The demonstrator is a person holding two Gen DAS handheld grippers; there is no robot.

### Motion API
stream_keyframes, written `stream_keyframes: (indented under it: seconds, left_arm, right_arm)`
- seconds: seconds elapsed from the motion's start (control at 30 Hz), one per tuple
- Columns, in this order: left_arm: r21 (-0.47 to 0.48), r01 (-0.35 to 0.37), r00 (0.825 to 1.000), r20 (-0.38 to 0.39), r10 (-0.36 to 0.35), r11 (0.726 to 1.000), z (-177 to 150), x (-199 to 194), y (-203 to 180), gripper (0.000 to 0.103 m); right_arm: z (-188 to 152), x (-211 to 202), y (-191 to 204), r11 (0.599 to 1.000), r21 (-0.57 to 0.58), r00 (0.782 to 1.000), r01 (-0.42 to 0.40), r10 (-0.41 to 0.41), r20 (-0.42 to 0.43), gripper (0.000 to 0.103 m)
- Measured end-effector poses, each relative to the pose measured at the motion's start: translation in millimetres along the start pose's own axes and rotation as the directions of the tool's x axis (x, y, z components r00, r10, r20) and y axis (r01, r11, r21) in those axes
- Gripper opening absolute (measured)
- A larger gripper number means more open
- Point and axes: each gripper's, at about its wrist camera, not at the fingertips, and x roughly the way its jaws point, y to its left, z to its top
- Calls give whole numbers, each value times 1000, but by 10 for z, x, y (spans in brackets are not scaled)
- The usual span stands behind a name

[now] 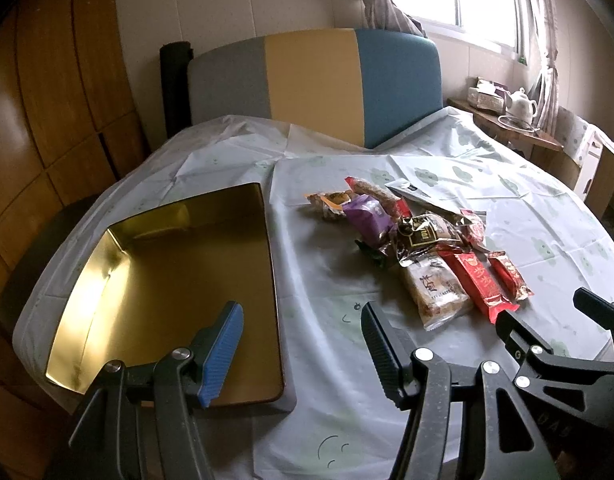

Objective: Organize snacks

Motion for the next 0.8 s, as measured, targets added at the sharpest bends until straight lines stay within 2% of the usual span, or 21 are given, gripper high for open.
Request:
stream_keyframes:
  seconds: [0.8]
  left_arm:
    - [13, 4, 1000, -19, -4, 1000, 24, 9, -35, 63]
  right_arm:
    - [-7, 21, -59, 1000, 26, 1000, -6, 6, -1, 103]
